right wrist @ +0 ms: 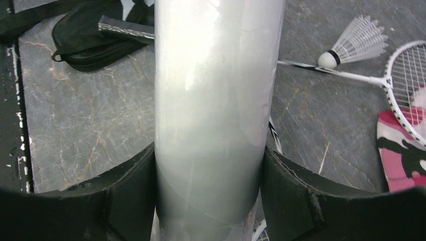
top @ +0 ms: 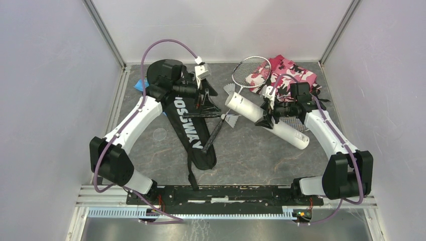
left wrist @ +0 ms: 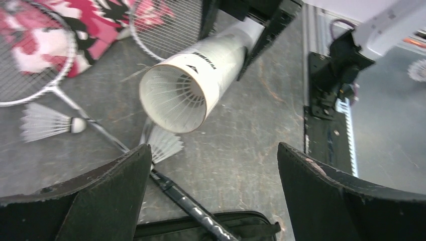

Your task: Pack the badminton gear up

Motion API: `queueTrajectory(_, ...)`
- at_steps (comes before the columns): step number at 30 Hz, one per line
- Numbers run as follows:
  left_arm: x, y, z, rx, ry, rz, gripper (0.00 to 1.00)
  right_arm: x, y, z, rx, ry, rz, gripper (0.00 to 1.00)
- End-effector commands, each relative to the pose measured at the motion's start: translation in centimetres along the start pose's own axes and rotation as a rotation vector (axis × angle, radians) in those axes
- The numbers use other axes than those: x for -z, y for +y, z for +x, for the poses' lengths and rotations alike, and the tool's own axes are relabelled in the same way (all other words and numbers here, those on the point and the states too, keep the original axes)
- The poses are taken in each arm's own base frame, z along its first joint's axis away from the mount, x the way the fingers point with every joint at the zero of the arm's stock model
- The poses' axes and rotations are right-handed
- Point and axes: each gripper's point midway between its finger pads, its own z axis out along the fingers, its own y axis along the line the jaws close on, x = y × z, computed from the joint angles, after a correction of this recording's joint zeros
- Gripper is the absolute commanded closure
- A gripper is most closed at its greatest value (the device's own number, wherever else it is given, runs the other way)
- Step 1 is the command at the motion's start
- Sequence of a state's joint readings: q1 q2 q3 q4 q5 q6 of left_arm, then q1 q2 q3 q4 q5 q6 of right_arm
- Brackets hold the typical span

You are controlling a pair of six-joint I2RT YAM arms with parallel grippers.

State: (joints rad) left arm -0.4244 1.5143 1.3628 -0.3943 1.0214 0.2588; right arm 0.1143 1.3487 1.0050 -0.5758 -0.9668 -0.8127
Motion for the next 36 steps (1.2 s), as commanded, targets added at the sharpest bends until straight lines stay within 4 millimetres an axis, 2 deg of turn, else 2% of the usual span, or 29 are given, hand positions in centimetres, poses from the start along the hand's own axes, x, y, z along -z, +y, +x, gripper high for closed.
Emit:
queueTrajectory(1,1.8,2.2,-2.3,-0.031,-0.052,-0.185,0.0,1.1,-1.9,-0.9,0.009,-0.012,0.102,0.61)
queueTrajectory(8,1.7,5.2,0.6,0.013,-0.025,-0.337,0.0,2.8,-4.9,-0.4,-0.053,0.018,0.276,0.61)
queueTrajectory(13,0.5,6.5,3.3,0.031,0.016,-0.414,0.0,4.4,-6.9,0.0,-0.107,0.032,0.405,0.61)
queueTrajectory(18,-2.3,6.4,5.2,-0.031,0.081,-0.464,0.0,5.7,-8.0,0.2,-0.142,0.032,0.49,0.61)
queueTrajectory(20,-3.6,6.3,5.8,-0.046,0.105,-0.49,0.0,7.0,-8.7,0.6,-0.161,0.03,0.543,0.61)
queueTrajectory(29,-10.0,4.8,8.5,-0.203,0.23,-0.564,0.0,9.9,-9.5,0.1,-0.175,-0.002,0.666,0.61)
queueTrajectory(36,-12.8,6.2,10.4,-0.33,0.366,-0.741,0.0,10.6,-9.5,0.3,-0.183,-0.017,0.674,0.61)
